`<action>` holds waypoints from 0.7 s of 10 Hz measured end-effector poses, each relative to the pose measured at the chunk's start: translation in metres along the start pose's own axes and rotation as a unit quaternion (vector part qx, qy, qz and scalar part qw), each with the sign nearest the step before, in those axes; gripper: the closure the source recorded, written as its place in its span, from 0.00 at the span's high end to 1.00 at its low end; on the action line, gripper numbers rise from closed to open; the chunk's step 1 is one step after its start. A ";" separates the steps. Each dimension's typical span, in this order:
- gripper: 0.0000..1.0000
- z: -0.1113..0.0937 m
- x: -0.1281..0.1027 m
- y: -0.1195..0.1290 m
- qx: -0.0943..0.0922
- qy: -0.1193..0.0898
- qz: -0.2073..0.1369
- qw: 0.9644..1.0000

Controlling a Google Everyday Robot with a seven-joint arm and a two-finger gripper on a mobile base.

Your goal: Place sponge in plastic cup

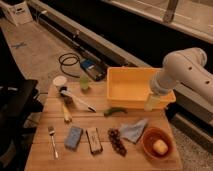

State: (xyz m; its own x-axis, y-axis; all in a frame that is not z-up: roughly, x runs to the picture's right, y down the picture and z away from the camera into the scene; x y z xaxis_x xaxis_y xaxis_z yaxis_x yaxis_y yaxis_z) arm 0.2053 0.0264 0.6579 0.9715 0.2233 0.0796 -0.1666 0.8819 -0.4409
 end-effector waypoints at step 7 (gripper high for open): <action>0.80 0.008 -0.139 0.018 -0.034 -0.018 -0.322 0.946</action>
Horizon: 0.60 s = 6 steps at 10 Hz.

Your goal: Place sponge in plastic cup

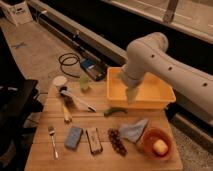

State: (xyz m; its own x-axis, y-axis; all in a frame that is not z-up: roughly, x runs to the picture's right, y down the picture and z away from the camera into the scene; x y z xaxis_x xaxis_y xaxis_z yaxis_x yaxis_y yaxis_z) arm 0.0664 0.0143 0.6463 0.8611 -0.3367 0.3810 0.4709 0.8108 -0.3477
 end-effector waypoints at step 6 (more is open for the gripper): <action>0.80 -0.002 -0.004 -0.003 -0.003 0.025 -0.036 0.999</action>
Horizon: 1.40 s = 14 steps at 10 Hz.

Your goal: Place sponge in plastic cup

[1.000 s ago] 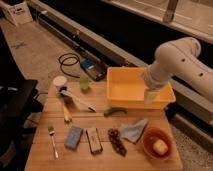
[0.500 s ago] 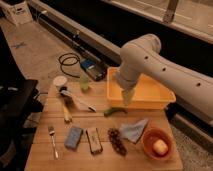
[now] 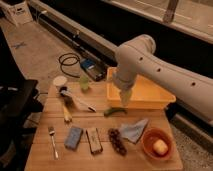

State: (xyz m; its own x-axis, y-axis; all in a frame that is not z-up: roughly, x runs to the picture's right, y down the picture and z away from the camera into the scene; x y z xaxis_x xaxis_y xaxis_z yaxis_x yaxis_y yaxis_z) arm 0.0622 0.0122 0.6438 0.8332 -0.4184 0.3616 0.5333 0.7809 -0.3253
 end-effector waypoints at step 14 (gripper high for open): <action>0.80 0.138 -0.174 -0.034 -0.060 -0.109 -0.253 0.959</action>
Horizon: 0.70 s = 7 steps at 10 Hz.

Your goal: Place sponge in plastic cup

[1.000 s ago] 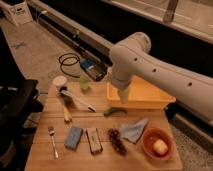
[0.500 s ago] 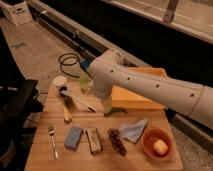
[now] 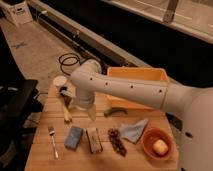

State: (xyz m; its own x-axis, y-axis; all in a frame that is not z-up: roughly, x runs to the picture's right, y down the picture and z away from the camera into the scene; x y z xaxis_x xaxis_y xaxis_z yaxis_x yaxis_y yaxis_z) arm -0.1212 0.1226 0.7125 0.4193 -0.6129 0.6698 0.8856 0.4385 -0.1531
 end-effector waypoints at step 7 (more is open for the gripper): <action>0.80 0.010 -0.007 -0.007 -0.007 -0.002 -0.016 1.000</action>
State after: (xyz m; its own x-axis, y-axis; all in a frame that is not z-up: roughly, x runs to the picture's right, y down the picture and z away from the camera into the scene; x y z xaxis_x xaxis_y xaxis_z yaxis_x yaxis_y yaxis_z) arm -0.1321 0.1305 0.7161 0.3892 -0.6235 0.6780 0.9014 0.4095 -0.1409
